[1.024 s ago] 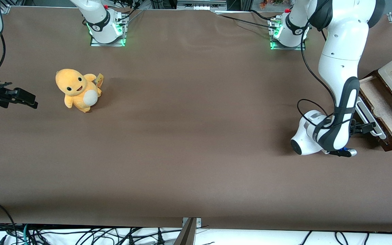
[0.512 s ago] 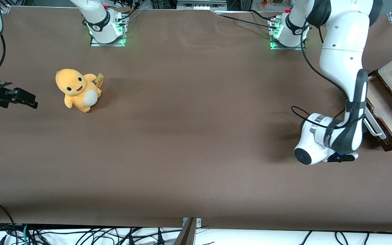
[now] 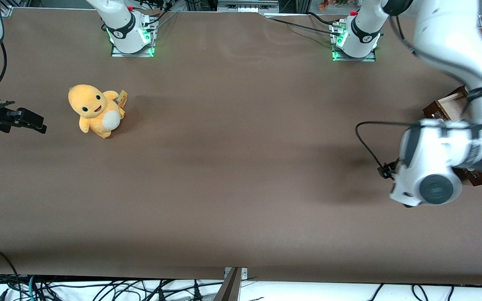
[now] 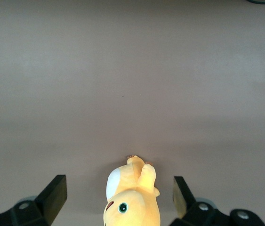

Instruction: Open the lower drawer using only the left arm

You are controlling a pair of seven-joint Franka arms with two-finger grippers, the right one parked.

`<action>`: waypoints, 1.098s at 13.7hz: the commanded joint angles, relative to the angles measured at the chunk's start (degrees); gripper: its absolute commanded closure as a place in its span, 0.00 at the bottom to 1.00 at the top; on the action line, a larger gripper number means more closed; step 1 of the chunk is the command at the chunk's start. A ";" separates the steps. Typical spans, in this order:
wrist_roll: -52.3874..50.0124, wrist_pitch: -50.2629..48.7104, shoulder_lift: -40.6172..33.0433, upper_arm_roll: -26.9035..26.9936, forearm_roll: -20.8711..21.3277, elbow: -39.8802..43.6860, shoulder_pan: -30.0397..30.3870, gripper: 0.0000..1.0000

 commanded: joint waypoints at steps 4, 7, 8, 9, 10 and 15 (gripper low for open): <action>18.80 1.13 -10.60 -0.15 -10.63 -1.39 6.88 0.00; 27.27 6.83 -19.91 0.11 -12.84 -11.47 8.91 0.00; 28.16 9.89 -24.03 0.11 -12.75 -16.21 8.74 0.00; 28.43 14.28 -27.90 0.11 -12.40 -20.96 8.39 0.00; 28.43 17.19 -30.90 0.11 -12.66 -24.14 7.86 0.00; 30.36 10.56 -36.73 -0.15 -12.58 -25.05 4.69 0.00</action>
